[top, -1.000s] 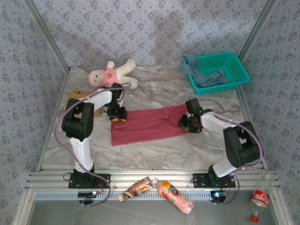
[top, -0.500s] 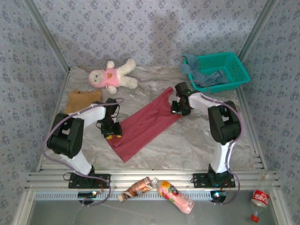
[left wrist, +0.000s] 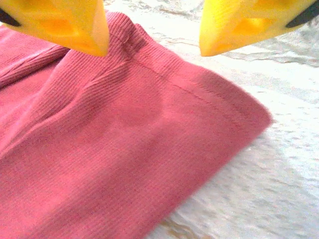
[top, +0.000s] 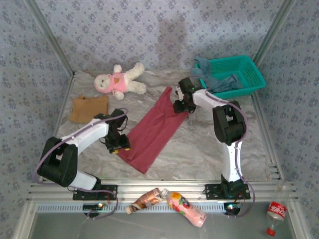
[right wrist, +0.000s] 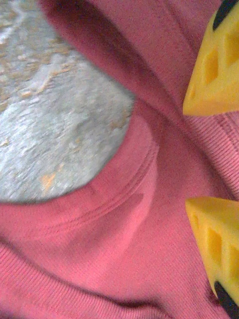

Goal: Fold and stack the tank tops

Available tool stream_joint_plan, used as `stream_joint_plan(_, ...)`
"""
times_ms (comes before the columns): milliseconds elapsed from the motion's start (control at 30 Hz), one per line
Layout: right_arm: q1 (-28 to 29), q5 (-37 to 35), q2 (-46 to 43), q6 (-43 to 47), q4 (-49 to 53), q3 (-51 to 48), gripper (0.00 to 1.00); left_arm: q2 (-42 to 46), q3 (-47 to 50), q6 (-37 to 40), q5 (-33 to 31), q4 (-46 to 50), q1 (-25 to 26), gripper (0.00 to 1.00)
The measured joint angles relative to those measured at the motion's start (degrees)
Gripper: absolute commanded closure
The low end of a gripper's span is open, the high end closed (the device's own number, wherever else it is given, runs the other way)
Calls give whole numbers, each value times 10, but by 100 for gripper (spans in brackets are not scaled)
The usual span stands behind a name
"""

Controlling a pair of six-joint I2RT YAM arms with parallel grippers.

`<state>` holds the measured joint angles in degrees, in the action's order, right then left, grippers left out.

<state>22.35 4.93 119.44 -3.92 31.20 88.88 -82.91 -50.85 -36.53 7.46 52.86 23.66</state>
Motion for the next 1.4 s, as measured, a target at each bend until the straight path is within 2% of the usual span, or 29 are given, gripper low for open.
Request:
stream_joint_plan(167, 39, 27, -109, 45, -68, -120, 41, 0, -4, 36, 1, 5, -70, 44)
stream_joint_plan(367, 176, 71, -241, 40, -177, -264, 38, -28, 10, 59, 45, -23, -93, 45)
stream_joint_plan(533, 318, 77, -260, 24, -253, -339, 37, -52, 34, 70, 71, -37, -106, 46)
stream_joint_plan(733, 416, 58, -259, 30, -288, -357, 38, -65, 40, 76, 78, -49, -108, 48)
stream_joint_plan(1000, 486, 21, -206, 88, -294, -341, 38, -68, 45, 76, 70, -50, -113, 63)
stream_joint_plan(1400, 495, -11, -127, 182, -285, -294, 46, -72, 43, 76, 60, -42, -113, 78)
